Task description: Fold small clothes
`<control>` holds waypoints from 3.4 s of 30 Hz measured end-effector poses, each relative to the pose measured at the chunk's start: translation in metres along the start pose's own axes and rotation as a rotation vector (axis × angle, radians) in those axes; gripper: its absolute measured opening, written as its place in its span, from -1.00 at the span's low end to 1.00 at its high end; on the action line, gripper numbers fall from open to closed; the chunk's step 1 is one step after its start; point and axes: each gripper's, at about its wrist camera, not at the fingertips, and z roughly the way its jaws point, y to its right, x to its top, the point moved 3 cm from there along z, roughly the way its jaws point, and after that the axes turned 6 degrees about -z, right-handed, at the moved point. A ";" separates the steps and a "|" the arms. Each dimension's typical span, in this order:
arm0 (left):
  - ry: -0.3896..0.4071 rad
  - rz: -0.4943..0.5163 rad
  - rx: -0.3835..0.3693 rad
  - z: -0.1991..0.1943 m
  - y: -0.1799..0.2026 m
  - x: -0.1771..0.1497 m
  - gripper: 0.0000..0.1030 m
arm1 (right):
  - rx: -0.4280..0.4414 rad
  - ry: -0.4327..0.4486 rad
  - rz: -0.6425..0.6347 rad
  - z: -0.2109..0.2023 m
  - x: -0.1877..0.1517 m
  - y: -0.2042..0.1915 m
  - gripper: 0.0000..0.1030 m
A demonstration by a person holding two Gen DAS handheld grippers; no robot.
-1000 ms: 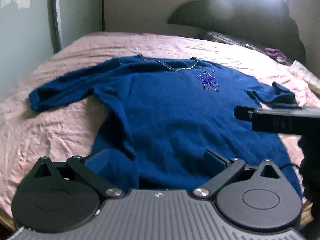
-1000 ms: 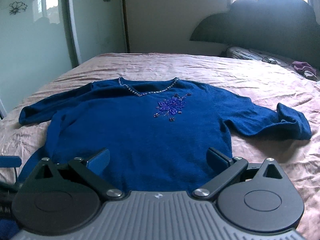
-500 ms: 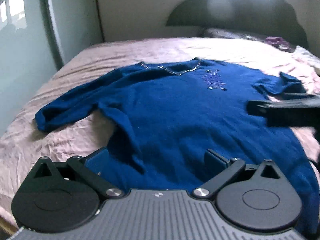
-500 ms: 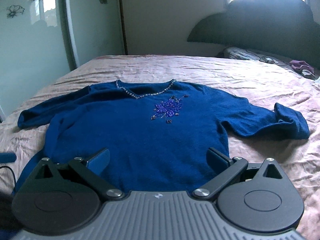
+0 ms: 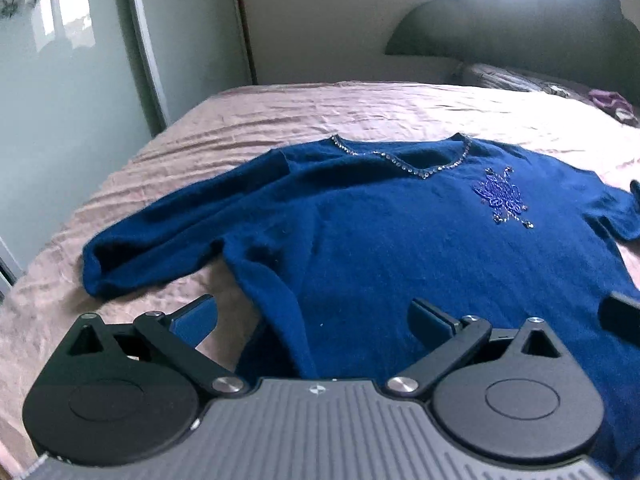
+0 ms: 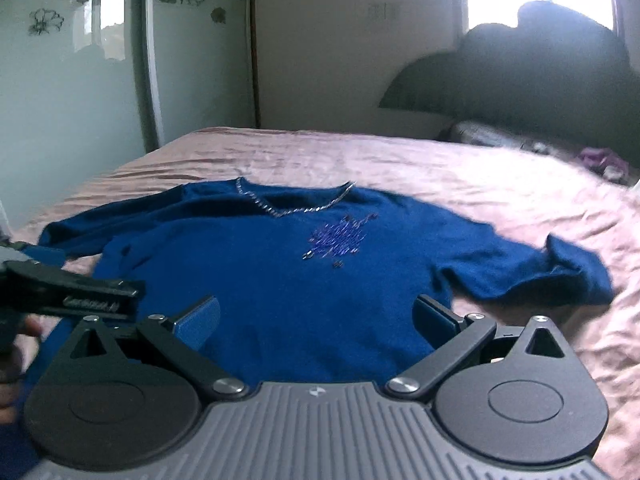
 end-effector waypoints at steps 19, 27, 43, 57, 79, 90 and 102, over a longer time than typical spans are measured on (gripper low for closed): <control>-0.019 0.025 0.020 0.012 0.006 0.004 0.99 | -0.066 0.014 -0.074 0.004 -0.003 -0.005 1.00; -0.046 0.029 0.018 0.018 0.008 0.002 0.99 | -0.040 0.005 -0.048 0.007 -0.004 -0.001 1.00; 0.023 0.070 -0.047 0.023 0.031 0.000 0.99 | -0.033 -0.052 -0.012 0.023 -0.010 0.019 1.00; 0.078 0.166 -0.053 0.029 0.054 -0.013 0.99 | -0.145 -0.125 0.396 0.102 0.024 0.172 1.00; 0.045 0.160 -0.077 0.038 0.052 -0.021 0.99 | -0.130 0.045 0.651 0.033 0.002 0.238 1.00; 0.027 0.121 -0.096 0.040 0.046 -0.022 0.99 | -0.745 -0.031 0.566 0.041 -0.006 0.273 1.00; 0.032 0.118 -0.098 0.040 0.047 -0.023 0.98 | -0.655 -0.045 0.147 -0.003 -0.006 0.265 1.00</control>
